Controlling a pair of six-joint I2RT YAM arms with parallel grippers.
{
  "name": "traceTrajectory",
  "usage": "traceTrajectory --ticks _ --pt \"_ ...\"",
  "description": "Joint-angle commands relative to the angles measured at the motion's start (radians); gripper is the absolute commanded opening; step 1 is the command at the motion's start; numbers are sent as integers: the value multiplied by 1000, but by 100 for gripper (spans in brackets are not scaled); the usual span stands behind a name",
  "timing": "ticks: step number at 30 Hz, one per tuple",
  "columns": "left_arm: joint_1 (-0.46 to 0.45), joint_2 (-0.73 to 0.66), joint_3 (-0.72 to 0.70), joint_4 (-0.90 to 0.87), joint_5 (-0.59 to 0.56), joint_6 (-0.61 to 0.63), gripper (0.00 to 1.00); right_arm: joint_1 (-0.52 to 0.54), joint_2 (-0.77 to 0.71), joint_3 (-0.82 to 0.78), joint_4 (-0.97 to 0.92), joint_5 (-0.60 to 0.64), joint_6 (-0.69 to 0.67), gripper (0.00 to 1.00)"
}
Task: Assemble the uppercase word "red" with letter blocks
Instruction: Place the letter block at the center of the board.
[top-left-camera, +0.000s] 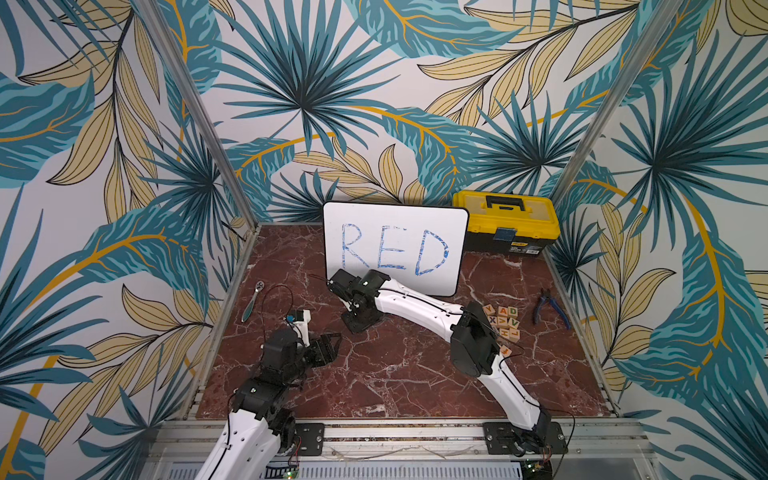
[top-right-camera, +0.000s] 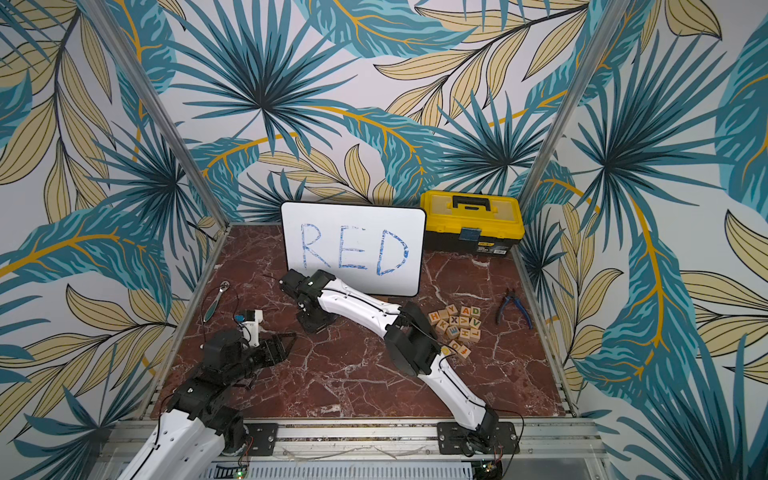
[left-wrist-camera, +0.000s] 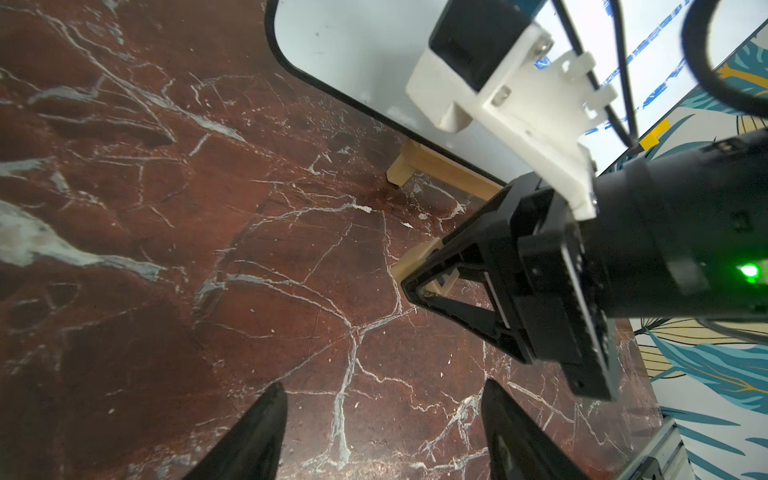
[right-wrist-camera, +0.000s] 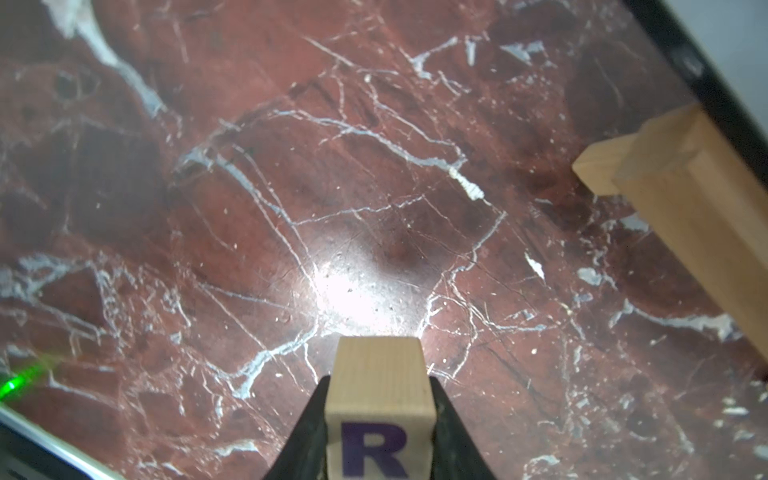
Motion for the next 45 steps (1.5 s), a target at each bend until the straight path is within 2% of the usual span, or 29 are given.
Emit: traceTrajectory --ticks 1,9,12,20,30,45 --pt "-3 -8 -19 1 4 2 74 5 51 6 -89 -6 206 18" --pt "-4 -7 -18 1 3 3 74 5 53 -25 -81 26 400 20" --pt "-5 -9 -18 2 4 2 74 4 57 -23 -66 1 464 20" --pt "-5 -8 -18 3 7 4 74 1 88 13 -61 -38 555 21" --pt "-7 -6 -18 4 14 5 74 0 112 21 -47 -41 593 24" --pt "-8 -9 -16 5 20 9 74 0 111 19 -49 -36 597 43"
